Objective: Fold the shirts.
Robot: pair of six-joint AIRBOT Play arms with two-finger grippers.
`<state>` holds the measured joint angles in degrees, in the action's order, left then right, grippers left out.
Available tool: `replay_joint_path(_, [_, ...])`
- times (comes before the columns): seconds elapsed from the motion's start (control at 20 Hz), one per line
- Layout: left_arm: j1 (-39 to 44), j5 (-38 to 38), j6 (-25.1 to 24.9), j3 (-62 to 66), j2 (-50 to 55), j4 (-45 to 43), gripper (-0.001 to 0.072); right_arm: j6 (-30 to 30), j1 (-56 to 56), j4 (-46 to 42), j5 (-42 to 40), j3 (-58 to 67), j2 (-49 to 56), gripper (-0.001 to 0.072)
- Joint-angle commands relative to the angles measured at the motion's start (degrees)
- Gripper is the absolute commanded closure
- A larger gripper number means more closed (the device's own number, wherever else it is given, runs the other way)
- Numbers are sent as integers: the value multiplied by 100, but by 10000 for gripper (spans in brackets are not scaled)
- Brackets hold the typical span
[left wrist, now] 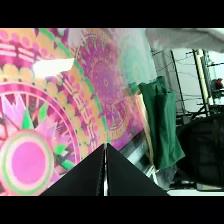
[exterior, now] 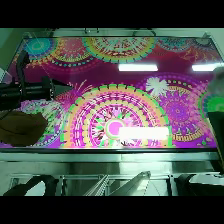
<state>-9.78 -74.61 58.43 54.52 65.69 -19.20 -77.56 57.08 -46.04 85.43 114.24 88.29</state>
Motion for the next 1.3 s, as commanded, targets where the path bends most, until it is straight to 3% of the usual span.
replay_joint_path(0.0, [94, -31, 7, 0, 0, -229, 697, -111, 33, -1742, 1158, 28, -70, 695])
replay_joint_path(0.35, [249, -223, 7, 2, -2, -227, 696, -232, 330, -2492, 1488, -625, -514, 696])
replay_joint_path(0.85, [249, -216, -57, 2, 0, -229, 695, -577, 1945, -2839, 1176, -3069, -1386, 694])
replay_joint_path(1.0, [249, -216, -55, 2, 0, -229, 696, -227, 2065, -3023, 654, -3799, -1386, 694])
replay_joint_path(1.25, [249, -212, -52, 2, -2, -227, 696, 278, 2068, -4057, -538, -4553, -1386, 694])
